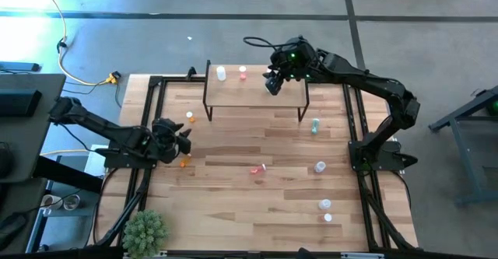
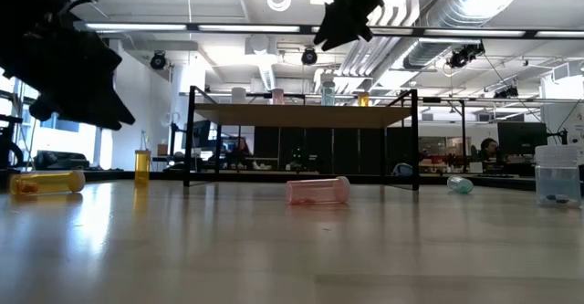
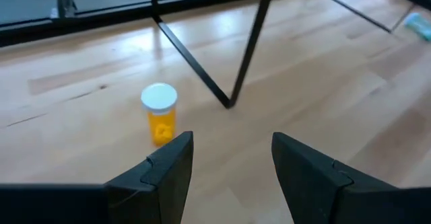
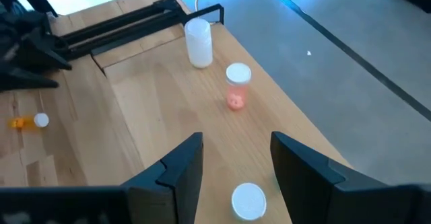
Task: Pick and place medicine bottles onto shelf by color
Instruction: Put the top yellow pill bottle on the shelf aligned with the other yellow pill bottle
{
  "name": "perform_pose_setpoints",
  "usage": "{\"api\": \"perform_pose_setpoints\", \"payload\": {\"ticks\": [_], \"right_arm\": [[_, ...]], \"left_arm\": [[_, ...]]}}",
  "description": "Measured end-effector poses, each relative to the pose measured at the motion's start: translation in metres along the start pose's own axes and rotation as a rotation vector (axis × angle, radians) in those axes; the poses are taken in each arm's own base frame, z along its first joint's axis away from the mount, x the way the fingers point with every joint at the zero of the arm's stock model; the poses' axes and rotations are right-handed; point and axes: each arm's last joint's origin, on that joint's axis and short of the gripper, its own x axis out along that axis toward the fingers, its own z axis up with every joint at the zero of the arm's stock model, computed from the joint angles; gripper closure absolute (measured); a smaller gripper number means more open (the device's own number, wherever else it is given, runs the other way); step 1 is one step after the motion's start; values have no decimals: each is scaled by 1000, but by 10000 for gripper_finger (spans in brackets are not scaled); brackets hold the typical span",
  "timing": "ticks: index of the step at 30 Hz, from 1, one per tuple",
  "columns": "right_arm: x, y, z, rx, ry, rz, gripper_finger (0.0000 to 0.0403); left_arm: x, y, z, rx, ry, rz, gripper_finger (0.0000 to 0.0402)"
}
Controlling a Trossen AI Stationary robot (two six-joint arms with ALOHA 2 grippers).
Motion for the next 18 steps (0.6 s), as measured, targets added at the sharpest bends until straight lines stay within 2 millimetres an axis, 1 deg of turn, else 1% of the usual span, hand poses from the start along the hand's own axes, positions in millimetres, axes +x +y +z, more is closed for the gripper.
{"api": "perform_pose_setpoints", "payload": {"ticks": [5, 8, 10, 12, 18], "right_arm": [[0, 0, 2, 15, -19, 1, 237], [0, 0, 4, 15, -37, 1, 237], [0, 0, 5, 15, -54, 2, 237], [0, 0, 6, 16, -67, 3, 237], [0, 0, 8, 20, -84, 3, 237]], "left_arm": [[9, 7, -18, 24, -16, 0, 209], [11, 3, -15, 24, -30, -12, 209], [12, 3, -14, 52, -30, 4, 209], [15, 4, -13, 44, -24, 18, 209], [26, 4, -6, -31, 85, -8, 209]]}}
